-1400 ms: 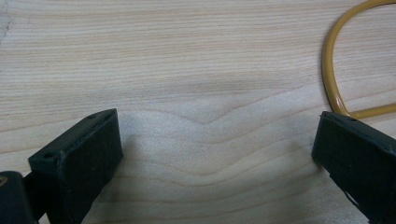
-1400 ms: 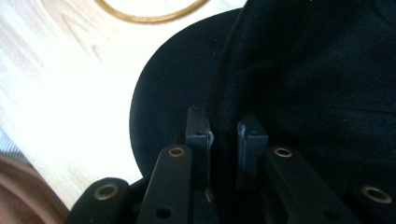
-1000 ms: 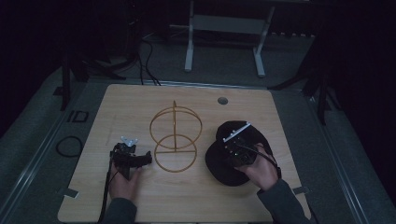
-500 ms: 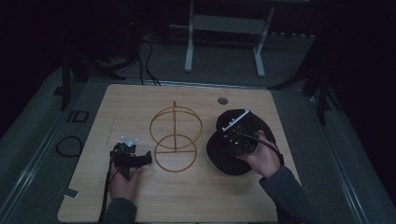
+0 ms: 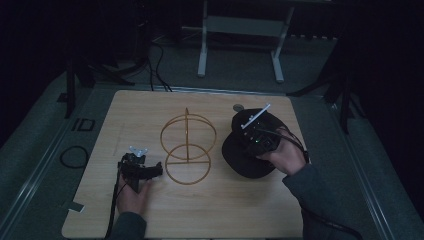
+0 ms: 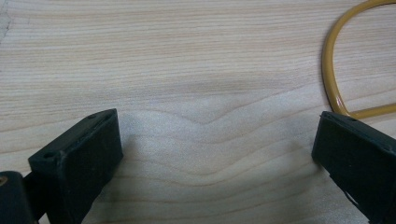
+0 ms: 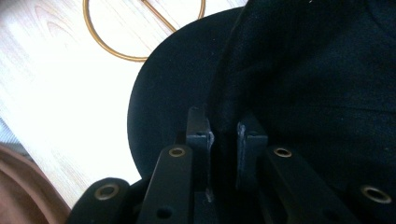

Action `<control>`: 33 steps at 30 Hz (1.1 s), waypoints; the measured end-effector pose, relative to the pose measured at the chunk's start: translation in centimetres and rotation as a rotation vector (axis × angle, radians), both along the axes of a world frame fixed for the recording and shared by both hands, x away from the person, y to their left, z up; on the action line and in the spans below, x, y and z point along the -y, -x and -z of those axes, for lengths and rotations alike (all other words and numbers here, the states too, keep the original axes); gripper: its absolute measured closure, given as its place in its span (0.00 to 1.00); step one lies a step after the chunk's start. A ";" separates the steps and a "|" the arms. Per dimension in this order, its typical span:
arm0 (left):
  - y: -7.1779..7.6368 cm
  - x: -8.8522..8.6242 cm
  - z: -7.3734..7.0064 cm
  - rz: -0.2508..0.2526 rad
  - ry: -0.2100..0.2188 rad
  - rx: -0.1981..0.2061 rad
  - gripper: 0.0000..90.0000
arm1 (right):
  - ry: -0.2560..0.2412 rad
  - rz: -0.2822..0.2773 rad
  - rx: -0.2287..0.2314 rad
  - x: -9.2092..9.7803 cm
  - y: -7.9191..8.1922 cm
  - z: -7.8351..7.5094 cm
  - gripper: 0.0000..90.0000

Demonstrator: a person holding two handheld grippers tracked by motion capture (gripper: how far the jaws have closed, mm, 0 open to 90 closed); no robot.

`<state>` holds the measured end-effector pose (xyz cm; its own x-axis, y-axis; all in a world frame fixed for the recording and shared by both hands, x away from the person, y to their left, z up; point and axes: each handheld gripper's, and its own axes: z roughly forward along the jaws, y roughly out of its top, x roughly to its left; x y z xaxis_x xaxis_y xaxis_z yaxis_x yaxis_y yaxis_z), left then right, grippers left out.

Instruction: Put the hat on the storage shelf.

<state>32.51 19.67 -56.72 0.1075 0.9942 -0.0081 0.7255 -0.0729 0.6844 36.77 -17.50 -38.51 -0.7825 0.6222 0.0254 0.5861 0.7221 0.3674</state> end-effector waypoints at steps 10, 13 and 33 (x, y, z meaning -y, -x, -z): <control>0.0 0.0 0.0 -0.002 0.002 0.003 0.01 | -0.013 0.003 0.013 0.3 -0.8 -2.1 0.88; 0.0 0.0 0.0 -0.002 0.002 0.003 0.01 | -0.023 0.004 0.028 0.1 -1.0 -3.3 0.88; 0.0 0.0 0.0 -0.001 0.000 0.003 0.01 | -0.022 -0.025 0.099 -1.9 -1.6 -9.2 0.88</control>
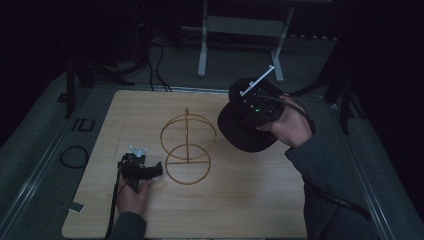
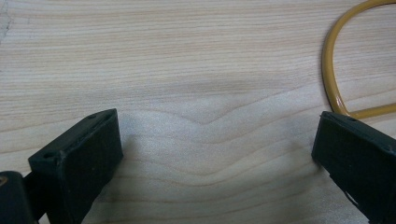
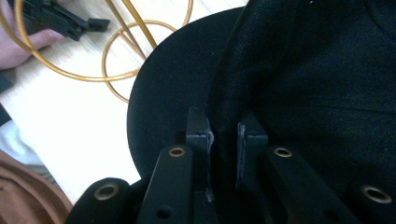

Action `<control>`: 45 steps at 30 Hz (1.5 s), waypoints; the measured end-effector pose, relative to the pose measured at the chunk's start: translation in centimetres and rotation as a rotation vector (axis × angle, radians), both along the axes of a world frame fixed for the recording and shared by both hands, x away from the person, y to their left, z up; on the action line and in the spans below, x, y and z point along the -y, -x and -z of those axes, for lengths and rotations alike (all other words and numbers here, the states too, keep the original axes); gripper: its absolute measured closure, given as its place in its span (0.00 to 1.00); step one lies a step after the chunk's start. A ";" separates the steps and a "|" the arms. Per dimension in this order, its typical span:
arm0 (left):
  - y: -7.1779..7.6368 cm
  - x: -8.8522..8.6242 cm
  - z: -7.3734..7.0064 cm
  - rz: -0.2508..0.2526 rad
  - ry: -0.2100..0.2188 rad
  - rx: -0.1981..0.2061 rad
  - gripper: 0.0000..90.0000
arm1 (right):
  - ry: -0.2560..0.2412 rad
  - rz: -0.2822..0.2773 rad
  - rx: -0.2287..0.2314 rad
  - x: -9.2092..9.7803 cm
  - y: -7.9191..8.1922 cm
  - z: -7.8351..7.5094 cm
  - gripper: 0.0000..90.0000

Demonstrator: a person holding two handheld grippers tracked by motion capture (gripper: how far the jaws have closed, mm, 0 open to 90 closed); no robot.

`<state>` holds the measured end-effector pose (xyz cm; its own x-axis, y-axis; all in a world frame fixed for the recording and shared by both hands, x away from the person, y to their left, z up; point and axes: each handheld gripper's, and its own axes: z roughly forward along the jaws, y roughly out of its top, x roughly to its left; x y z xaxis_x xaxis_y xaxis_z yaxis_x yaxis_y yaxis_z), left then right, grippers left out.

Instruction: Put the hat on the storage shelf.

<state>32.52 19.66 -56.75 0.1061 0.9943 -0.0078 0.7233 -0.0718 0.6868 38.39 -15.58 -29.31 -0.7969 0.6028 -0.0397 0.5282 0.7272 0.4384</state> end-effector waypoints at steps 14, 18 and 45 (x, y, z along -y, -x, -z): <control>0.0 0.0 0.0 0.001 0.000 0.001 0.01 | -0.009 -0.025 0.020 -2.3 -0.7 -3.2 0.88; 0.0 0.0 0.0 0.006 -0.004 -0.004 0.01 | -0.028 -0.030 0.021 -2.7 -0.7 -3.8 0.88; 0.0 0.0 0.0 0.003 -0.003 -0.002 0.01 | -0.070 -0.101 0.020 -5.7 0.1 -5.6 0.88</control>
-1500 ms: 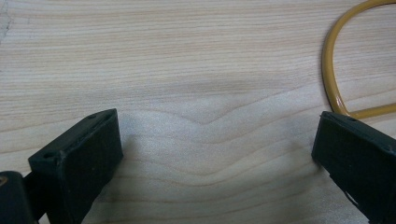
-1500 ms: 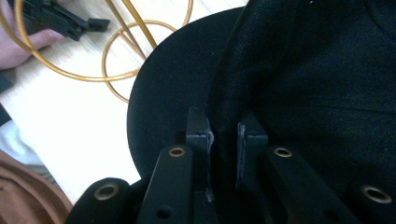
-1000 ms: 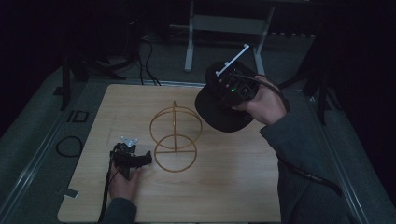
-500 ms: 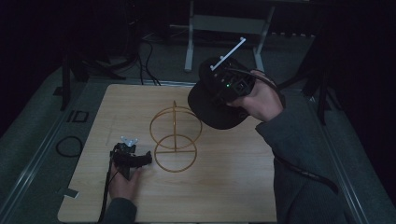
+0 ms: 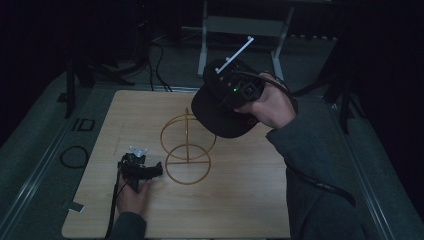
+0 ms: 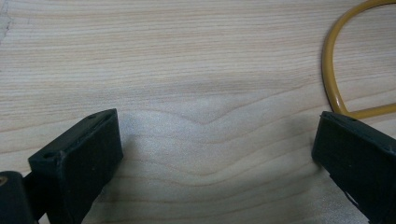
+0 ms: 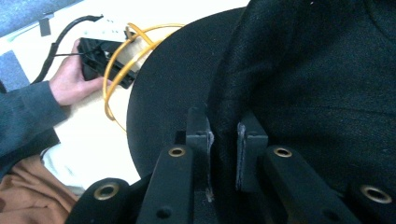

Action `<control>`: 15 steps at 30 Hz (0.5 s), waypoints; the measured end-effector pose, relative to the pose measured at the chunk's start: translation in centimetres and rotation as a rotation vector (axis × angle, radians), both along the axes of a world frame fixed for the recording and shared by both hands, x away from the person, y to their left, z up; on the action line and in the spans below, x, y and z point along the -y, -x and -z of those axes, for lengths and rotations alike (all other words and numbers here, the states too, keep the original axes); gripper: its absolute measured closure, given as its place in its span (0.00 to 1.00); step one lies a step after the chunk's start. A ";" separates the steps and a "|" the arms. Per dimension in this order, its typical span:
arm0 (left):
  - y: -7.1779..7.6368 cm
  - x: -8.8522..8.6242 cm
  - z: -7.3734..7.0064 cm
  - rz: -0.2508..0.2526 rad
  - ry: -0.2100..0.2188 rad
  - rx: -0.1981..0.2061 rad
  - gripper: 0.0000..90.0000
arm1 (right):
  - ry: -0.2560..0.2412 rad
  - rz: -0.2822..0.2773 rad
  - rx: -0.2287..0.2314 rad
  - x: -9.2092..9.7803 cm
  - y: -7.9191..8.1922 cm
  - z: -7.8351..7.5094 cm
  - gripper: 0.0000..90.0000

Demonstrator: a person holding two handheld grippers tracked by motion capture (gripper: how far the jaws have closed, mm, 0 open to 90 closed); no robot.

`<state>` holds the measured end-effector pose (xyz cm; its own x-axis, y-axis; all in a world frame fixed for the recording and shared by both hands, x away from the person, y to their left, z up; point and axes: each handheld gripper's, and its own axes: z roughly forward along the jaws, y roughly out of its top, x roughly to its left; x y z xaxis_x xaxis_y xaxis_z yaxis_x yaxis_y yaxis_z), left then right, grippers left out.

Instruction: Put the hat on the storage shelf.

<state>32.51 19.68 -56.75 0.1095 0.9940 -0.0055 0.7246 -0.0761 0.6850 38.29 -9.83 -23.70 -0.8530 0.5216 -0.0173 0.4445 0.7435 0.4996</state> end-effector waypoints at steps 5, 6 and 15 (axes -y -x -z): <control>0.0 0.0 0.0 0.001 0.000 -0.001 0.01 | 0.000 -0.022 0.005 -1.2 0.4 -0.3 0.88; 0.0 0.0 0.0 0.001 0.000 -0.001 0.01 | -0.001 -0.028 0.006 -1.5 0.5 -0.4 0.88; 0.0 0.0 0.0 0.000 0.000 0.000 0.01 | 0.001 -0.070 -0.001 -3.7 1.1 -0.3 0.88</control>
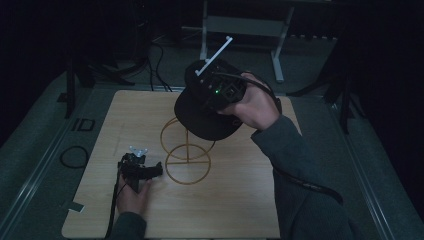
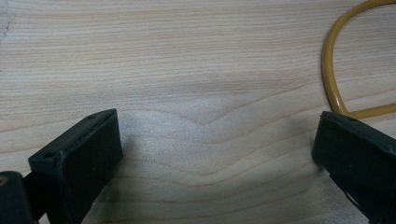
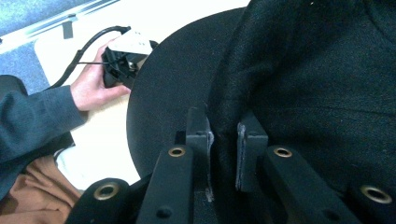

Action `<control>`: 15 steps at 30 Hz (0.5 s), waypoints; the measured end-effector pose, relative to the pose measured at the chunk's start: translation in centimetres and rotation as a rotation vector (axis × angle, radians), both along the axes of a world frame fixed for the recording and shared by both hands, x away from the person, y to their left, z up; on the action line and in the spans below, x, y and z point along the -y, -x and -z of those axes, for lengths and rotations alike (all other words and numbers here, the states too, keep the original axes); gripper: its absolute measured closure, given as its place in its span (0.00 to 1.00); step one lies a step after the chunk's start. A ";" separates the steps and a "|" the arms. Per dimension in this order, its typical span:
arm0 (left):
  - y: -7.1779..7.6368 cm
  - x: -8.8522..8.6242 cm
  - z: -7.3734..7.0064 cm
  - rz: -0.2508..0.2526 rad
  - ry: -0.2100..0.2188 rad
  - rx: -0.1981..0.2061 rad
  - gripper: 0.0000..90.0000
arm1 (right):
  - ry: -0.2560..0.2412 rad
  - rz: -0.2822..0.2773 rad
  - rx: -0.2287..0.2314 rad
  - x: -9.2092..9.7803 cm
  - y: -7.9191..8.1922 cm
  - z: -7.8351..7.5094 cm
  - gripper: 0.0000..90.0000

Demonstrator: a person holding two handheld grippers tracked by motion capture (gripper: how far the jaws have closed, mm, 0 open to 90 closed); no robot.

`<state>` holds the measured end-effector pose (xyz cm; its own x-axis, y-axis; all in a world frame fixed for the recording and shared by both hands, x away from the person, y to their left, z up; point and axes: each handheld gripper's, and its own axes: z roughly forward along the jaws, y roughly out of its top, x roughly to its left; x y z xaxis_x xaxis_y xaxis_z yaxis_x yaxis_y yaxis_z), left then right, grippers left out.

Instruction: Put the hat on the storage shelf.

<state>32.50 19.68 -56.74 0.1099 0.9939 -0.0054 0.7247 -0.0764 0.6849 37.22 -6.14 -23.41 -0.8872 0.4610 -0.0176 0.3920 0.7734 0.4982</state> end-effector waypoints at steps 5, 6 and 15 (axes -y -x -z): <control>0.0 0.0 0.0 0.000 0.000 0.000 0.01 | 0.006 -0.025 0.003 -1.0 0.4 0.0 0.88; 0.0 0.0 0.0 0.000 0.000 0.000 0.01 | 0.006 -0.028 0.002 -1.2 0.5 0.0 0.88; 0.0 0.0 0.0 0.000 -0.001 0.000 0.01 | 0.017 -0.056 -0.002 -2.7 1.1 0.3 0.88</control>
